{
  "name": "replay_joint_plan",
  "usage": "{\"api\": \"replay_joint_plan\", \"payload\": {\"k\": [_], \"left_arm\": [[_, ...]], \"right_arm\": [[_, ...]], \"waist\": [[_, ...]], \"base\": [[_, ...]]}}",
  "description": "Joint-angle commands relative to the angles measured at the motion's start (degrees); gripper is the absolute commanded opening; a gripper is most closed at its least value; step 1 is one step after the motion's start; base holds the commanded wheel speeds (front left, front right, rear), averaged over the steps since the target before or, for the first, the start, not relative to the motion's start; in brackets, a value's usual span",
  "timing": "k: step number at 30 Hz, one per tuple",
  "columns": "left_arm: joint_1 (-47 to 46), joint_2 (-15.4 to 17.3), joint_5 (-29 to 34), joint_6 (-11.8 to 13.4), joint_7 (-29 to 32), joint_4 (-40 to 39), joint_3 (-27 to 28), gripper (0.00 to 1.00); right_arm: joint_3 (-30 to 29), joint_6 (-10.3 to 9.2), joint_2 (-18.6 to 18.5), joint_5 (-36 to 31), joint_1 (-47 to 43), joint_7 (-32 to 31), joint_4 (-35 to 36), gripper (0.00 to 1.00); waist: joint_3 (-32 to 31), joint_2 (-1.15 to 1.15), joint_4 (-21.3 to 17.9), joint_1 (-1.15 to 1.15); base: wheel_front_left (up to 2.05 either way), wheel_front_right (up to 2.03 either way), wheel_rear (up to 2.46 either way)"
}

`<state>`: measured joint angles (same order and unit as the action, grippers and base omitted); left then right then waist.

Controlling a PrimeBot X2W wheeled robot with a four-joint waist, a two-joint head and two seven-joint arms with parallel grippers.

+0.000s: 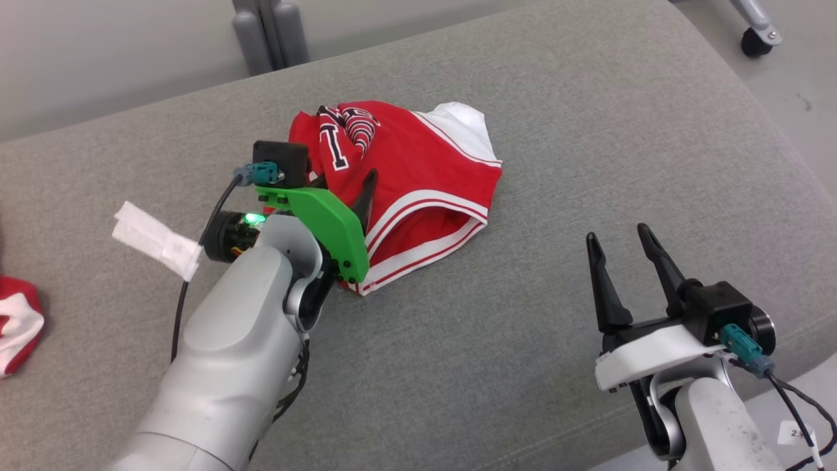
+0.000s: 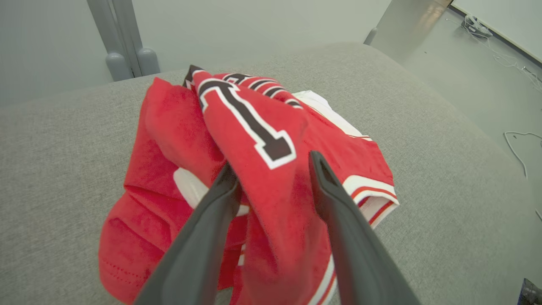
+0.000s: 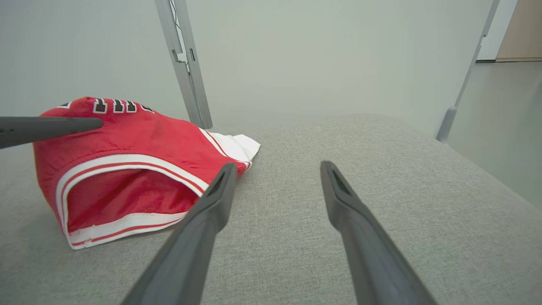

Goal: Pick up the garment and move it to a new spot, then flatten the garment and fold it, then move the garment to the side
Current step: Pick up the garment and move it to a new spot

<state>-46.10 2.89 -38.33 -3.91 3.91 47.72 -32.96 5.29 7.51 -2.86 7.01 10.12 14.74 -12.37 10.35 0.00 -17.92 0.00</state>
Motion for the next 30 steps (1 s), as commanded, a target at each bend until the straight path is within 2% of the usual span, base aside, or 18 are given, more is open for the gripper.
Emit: {"api": "replay_joint_plan", "payload": {"k": [1,7,11,17,20,25,30], "left_arm": [[1.1,0.2,-0.5,-0.3,-1.9,-0.2,0.6,1.0],[5.3,0.9,-2.3,-1.1,-13.1,-3.1,2.7,1.0],[9.9,4.7,0.1,0.2,-18.1,-7.4,4.0,1.0],[18.6,9.4,4.6,3.8,-19.1,-19.5,9.0,1.0],[24.0,9.8,6.6,5.0,-19.0,-26.3,12.3,1.0],[32.3,8.9,10.1,4.6,-19.1,-34.5,17.4,1.0],[38.1,7.1,11.6,2.9,-19.1,-37.3,21.3,1.0]], "right_arm": [[0.0,-0.04,0.0,-0.2,0.7,0.4,0.0,1.0],[-0.4,-0.04,-0.1,-0.9,-0.2,0.5,-0.1,1.0],[-0.7,-0.04,-0.1,-1.0,-1.5,0.4,-0.2,1.0],[-2.7,-0.04,-0.1,-1.6,-3.1,0.1,0.1,1.0],[-3.8,-0.04,-0.1,-1.9,-3.8,-0.3,0.3,1.0],[-6.1,-0.04,-0.1,-2.2,-4.6,-1.1,0.7,1.0],[-7.8,-0.04,-0.1,-3.1,-5.5,-1.6,1.1,1.0]], "waist": [[-0.6,0.0,1.9,0.0],[-2.9,0.0,6.1,0.0],[-4.6,0.0,8.8,0.0],[-6.4,0.0,13.4,0.0],[-7.2,0.0,15.3,0.0],[-8.7,0.0,17.5,0.0],[-9.4,0.0,18.7,0.0]], "base": [[0.0,0.0,0.0],[0.0,0.0,0.0],[0.0,0.0,0.0],[0.0,0.0,0.0],[0.0,0.0,0.0],[0.0,0.0,0.0],[0.0,0.0,0.0]]}}
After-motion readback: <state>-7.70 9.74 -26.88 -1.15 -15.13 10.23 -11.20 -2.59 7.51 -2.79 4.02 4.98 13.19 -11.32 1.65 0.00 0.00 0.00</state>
